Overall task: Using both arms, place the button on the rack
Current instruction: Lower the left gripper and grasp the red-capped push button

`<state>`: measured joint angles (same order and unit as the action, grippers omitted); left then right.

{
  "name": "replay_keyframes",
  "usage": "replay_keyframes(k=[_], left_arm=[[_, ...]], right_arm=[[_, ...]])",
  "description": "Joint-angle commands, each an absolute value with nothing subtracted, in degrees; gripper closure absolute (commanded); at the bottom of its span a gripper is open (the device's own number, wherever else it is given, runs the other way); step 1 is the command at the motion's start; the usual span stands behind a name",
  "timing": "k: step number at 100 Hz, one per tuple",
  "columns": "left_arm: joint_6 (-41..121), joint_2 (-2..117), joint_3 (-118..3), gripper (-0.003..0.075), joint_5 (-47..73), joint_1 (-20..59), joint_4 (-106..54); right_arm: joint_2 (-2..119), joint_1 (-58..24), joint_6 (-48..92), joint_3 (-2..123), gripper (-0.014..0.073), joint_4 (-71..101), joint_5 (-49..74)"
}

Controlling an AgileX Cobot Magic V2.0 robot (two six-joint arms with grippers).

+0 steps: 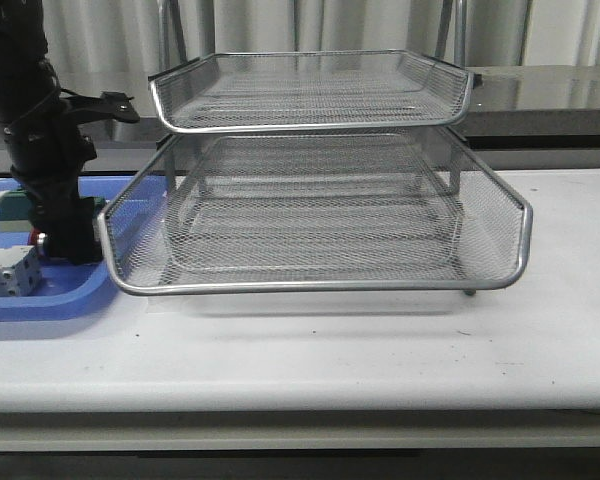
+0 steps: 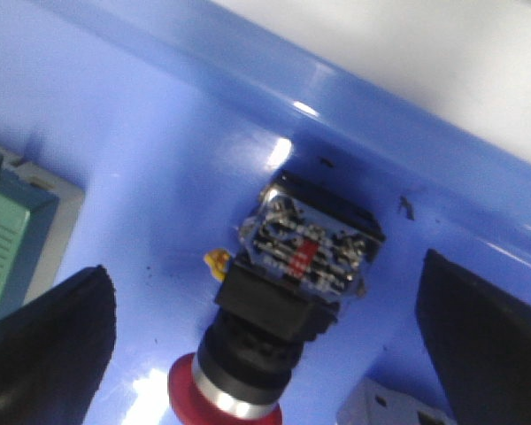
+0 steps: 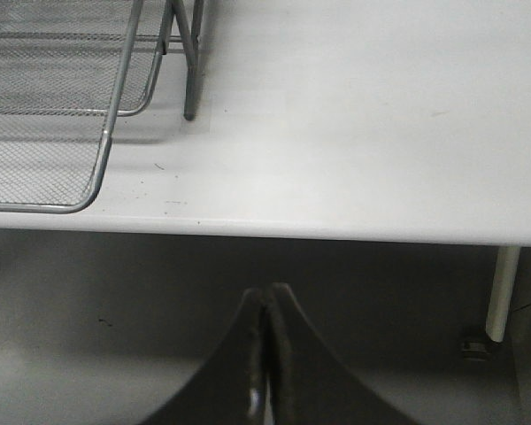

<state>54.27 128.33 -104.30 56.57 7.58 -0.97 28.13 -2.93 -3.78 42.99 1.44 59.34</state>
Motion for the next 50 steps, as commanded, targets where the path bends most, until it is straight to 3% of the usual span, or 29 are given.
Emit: replay_keyframes(k=[1,34,44,50], left_arm=[[54.29,125.94,-105.94,0.0069,55.04,7.86,-1.36],[54.29,127.45,-105.94,0.0094,55.04,7.86,-1.36],[54.29,127.45,-105.94,0.0206,55.04,7.86,-1.36],[54.29,127.45,-105.94,0.0320,54.94,7.86,-1.25]], right_arm=[[28.40,-2.90,-3.63,44.85,0.0664,0.99,56.21],[28.40,-2.90,-3.63,44.85,0.0664,0.99,56.21],[28.40,-2.90,-3.63,44.85,0.0664,0.99,56.21],[28.40,-2.90,-3.63,44.85,0.0664,0.99,56.21]])
